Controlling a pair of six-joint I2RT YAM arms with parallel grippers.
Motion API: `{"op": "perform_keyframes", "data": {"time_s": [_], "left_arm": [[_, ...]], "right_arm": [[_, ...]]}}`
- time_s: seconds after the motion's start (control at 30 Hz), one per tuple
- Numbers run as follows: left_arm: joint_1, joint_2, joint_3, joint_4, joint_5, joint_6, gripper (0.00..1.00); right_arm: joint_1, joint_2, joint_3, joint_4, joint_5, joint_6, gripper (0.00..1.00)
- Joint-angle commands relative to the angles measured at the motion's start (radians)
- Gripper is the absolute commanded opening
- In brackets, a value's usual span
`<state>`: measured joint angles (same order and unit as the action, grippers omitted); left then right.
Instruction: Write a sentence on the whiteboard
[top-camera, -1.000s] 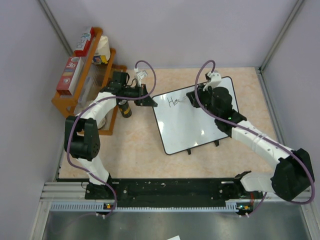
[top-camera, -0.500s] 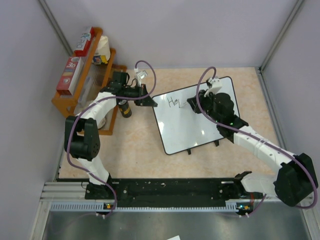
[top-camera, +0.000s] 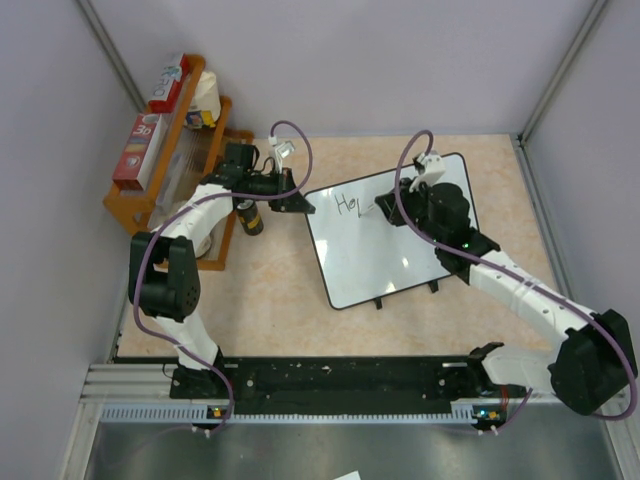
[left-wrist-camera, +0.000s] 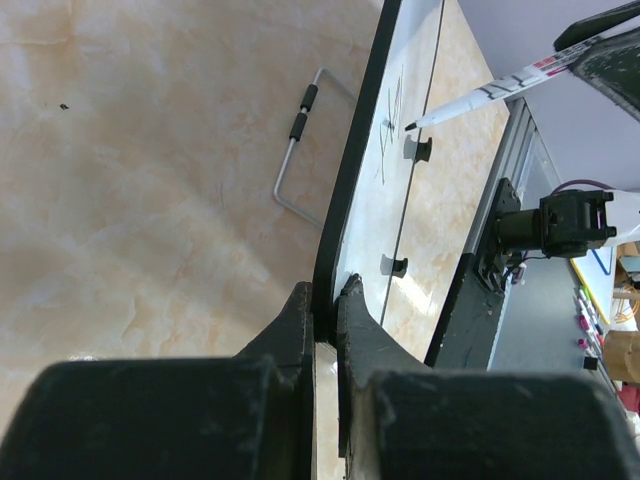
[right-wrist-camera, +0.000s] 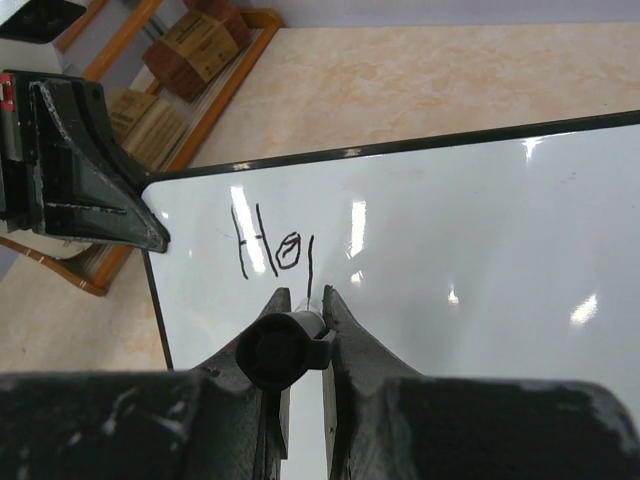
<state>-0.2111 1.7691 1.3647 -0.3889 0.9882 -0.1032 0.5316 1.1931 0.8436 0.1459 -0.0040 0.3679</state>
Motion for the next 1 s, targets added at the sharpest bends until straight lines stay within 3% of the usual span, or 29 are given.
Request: {"op": "perform_keyframes", "data": {"time_s": [0.0, 0.3, 0.97], "left_arm": [[-0.057, 0.015, -0.042, -0.042, -0.2, 0.2, 0.0], [-0.057, 0.015, -0.041, -0.044, -0.201, 0.2, 0.0], [-0.06, 0.01, -0.049, -0.048, -0.204, 0.203, 0.0]], "right_arm": [[-0.008, -0.003, 0.112, 0.001, 0.016, -0.009, 0.0], [-0.018, 0.079, 0.193, 0.007, 0.026, -0.015, 0.0], [-0.039, 0.108, 0.155, 0.001, 0.071, -0.014, 0.0]]}}
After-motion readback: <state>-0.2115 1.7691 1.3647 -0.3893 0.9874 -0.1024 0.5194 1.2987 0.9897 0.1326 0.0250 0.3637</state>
